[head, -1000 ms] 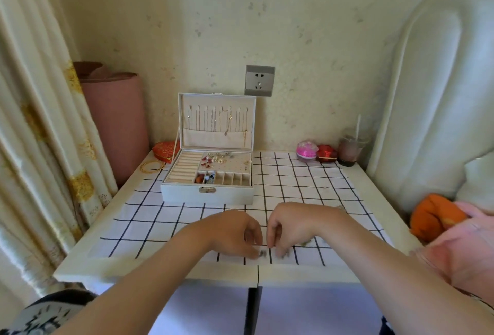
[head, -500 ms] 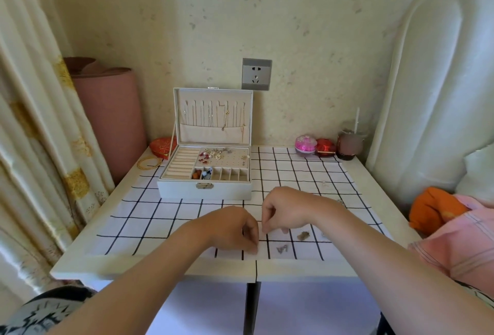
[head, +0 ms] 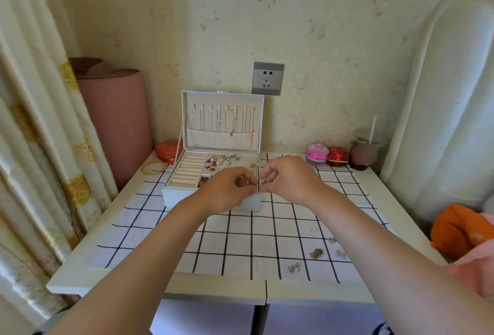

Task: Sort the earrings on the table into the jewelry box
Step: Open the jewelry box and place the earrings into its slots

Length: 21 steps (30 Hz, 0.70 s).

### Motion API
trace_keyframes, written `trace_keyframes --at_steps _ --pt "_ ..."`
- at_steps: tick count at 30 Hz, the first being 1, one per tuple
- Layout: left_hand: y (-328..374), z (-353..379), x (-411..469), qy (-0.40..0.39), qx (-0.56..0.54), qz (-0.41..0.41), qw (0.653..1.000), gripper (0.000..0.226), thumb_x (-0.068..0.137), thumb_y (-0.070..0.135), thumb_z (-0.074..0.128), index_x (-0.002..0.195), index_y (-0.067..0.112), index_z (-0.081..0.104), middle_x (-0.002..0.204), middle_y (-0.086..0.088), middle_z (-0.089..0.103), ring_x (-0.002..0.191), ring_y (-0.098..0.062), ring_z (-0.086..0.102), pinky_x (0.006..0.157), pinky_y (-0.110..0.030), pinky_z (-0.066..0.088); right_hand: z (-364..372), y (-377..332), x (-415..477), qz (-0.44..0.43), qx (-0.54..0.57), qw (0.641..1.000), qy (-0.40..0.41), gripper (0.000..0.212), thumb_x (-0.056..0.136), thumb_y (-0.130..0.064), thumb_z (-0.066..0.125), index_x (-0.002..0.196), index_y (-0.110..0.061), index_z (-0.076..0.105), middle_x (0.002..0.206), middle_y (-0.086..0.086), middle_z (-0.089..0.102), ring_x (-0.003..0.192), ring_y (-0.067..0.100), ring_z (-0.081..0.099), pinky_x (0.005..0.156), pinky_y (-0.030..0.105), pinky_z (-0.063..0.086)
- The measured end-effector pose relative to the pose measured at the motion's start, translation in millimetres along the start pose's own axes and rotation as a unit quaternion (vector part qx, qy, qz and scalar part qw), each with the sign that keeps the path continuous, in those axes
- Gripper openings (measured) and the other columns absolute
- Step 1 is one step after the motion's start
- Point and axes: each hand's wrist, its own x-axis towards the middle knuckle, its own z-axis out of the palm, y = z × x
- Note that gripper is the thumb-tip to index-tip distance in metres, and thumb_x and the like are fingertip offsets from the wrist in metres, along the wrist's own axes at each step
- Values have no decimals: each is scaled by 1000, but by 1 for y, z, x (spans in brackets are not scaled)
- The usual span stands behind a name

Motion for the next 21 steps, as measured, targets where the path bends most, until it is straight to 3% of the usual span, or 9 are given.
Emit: trace_keyframes --at_steps 2,4,8,11,15,18,21 --pt "-1 -4 8 6 2 2 1000 6 93 24 64 94 25 69 88 -11 67 59 -6 58 57 -12 48 3 -4 9 -21 -35 999 25 17 76 -24 83 89 -31 73 82 -15 72 80 -2 65 72 23 51" --pt "-2 -7 14 16 13 4 1000 7 93 25 63 91 25 70 77 3 65 55 -1 57 58 -11 46 7 -6 18 -41 -57 997 31 13 78 -24 81 87 -30 74 85 -13 73 82 2 66 72 25 52" --pt "-7 -14 29 75 31 -8 997 7 90 30 67 86 26 71 69 10 64 53 0 56 54 -21 46 13 -9 40 -58 -12 997 41 11 76 -26 84 82 -25 75 79 -12 71 78 5 67 71 29 56" --pt "-9 -23 41 107 47 -4 993 8 89 33 66 89 28 72 79 9 68 67 -5 59 58 -21 42 14 -12 57 -65 28 996 63 14 75 -23 87 82 -21 75 77 -13 70 74 0 65 66 16 51" --pt "-12 -34 52 138 24 -9 990 11 91 31 63 89 25 72 81 5 69 72 -14 65 65 -29 52 16 -14 80 -71 90 992 57 19 76 -10 85 82 -24 74 74 -17 66 67 -11 60 63 4 45" --pt "-17 -42 61 177 8 -36 983 12 91 30 62 85 25 71 74 7 67 72 -15 67 67 -29 53 16 -18 97 -62 144 987 29 21 81 -7 80 92 -24 76 83 -12 70 66 -10 62 66 13 49" --pt "-20 -49 68 196 -42 -37 979 11 91 28 64 87 21 72 74 5 67 67 -13 63 68 -28 53 15 -19 109 -35 199 979 7 23 85 -14 78 108 -19 75 93 -8 74 58 -1 62 50 23 51"
